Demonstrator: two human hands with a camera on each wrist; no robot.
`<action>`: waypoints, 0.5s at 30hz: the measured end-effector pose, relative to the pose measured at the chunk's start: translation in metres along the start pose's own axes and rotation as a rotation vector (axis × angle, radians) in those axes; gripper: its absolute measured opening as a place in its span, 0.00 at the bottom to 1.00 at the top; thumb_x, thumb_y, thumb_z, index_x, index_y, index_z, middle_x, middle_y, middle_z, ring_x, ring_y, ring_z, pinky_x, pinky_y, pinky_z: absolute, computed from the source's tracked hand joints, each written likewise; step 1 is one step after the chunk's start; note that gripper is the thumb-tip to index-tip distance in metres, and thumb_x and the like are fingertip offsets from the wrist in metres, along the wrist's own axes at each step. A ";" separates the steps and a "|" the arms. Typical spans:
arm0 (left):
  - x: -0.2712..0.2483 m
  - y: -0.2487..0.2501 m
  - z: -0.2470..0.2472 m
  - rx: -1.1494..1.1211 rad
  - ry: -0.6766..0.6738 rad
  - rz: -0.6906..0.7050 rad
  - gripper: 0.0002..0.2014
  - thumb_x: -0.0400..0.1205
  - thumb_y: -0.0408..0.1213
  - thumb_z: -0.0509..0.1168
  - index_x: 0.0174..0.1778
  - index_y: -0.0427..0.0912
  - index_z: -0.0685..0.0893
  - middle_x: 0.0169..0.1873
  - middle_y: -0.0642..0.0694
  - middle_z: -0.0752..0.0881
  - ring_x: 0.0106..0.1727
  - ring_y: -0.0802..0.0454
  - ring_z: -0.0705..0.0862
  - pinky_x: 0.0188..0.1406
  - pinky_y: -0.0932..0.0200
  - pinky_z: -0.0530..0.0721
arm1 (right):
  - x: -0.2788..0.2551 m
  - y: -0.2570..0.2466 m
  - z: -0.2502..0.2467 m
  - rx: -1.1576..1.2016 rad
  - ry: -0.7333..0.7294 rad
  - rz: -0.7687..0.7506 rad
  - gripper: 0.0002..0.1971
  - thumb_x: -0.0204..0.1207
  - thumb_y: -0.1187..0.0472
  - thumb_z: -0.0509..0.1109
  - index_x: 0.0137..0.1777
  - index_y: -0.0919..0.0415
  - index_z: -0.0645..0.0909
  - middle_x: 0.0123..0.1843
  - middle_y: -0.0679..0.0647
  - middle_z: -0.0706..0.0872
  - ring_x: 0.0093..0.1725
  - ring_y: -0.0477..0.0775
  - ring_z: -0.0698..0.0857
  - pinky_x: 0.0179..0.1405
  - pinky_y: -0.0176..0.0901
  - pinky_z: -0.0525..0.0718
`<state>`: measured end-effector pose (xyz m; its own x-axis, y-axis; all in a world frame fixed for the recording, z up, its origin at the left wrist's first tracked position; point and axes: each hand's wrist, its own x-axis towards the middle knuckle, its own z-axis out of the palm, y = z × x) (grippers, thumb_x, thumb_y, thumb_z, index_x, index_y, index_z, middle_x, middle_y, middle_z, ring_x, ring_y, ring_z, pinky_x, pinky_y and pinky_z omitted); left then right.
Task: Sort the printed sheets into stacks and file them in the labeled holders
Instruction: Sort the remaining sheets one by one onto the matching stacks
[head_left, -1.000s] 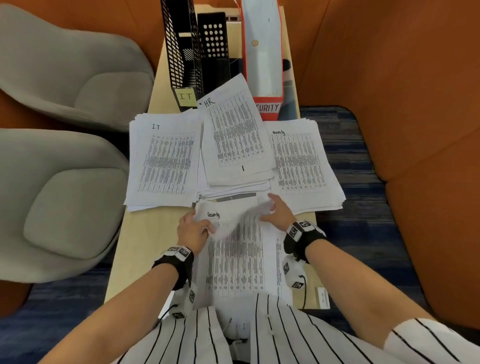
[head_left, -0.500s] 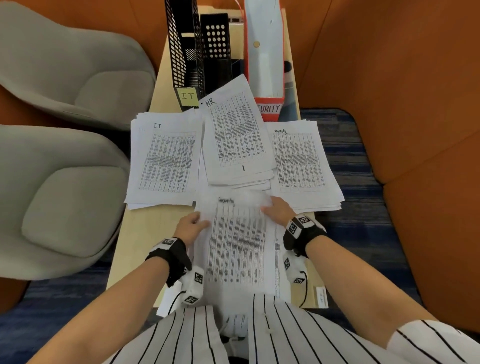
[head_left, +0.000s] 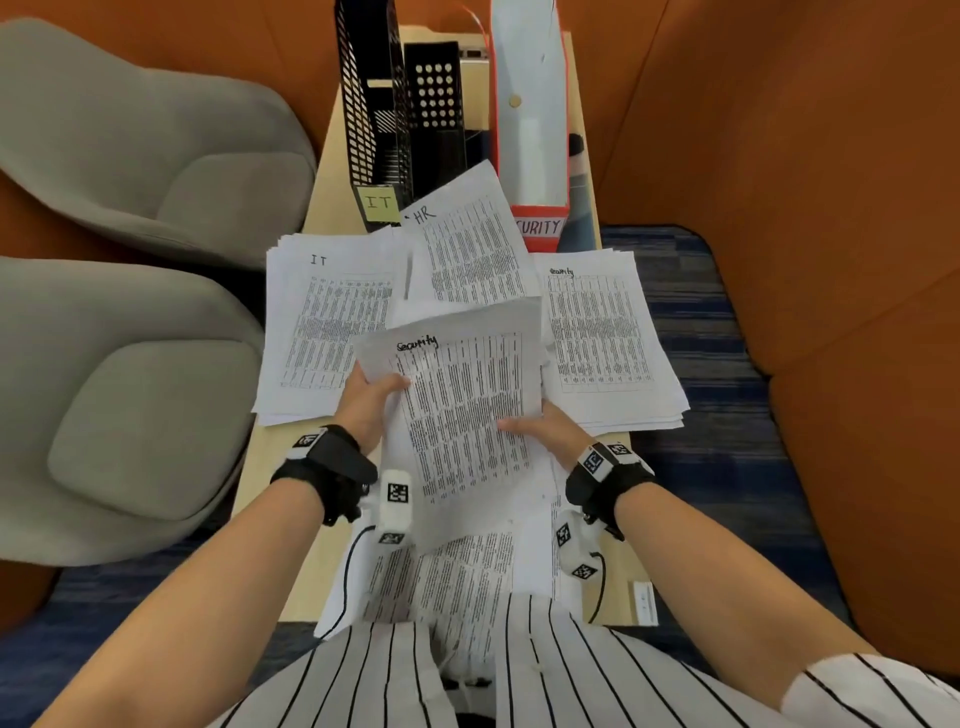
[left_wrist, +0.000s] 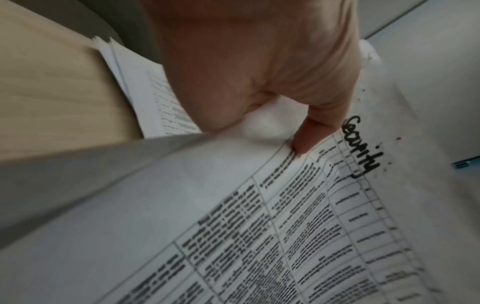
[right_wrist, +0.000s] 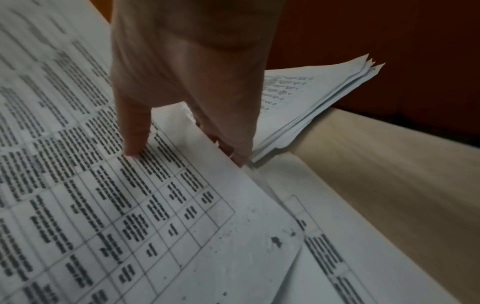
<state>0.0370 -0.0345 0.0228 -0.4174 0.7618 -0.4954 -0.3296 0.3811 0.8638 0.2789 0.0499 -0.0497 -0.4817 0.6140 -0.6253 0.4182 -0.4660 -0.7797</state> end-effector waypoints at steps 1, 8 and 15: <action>0.000 0.007 0.002 -0.003 -0.005 -0.008 0.15 0.78 0.22 0.63 0.58 0.40 0.79 0.52 0.41 0.85 0.63 0.33 0.81 0.65 0.42 0.79 | -0.003 -0.007 -0.001 0.051 0.028 -0.012 0.36 0.68 0.51 0.80 0.75 0.56 0.72 0.69 0.50 0.83 0.68 0.52 0.81 0.73 0.53 0.74; -0.014 0.058 0.018 -0.022 -0.068 0.195 0.16 0.69 0.32 0.63 0.53 0.47 0.80 0.47 0.51 0.86 0.52 0.51 0.84 0.59 0.53 0.80 | -0.023 -0.085 -0.011 0.232 0.227 -0.353 0.15 0.78 0.71 0.66 0.61 0.55 0.81 0.57 0.56 0.88 0.57 0.57 0.87 0.59 0.49 0.86; -0.004 0.013 0.024 0.282 0.005 0.075 0.16 0.81 0.30 0.64 0.65 0.39 0.75 0.51 0.49 0.82 0.53 0.53 0.80 0.62 0.52 0.74 | -0.015 -0.058 -0.005 0.019 0.106 -0.245 0.33 0.70 0.61 0.78 0.75 0.53 0.69 0.67 0.52 0.83 0.66 0.53 0.83 0.71 0.60 0.78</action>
<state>0.0546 -0.0207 0.0382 -0.4360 0.7910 -0.4292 -0.0493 0.4552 0.8890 0.2659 0.0714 0.0052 -0.4835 0.7726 -0.4114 0.2838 -0.3063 -0.9087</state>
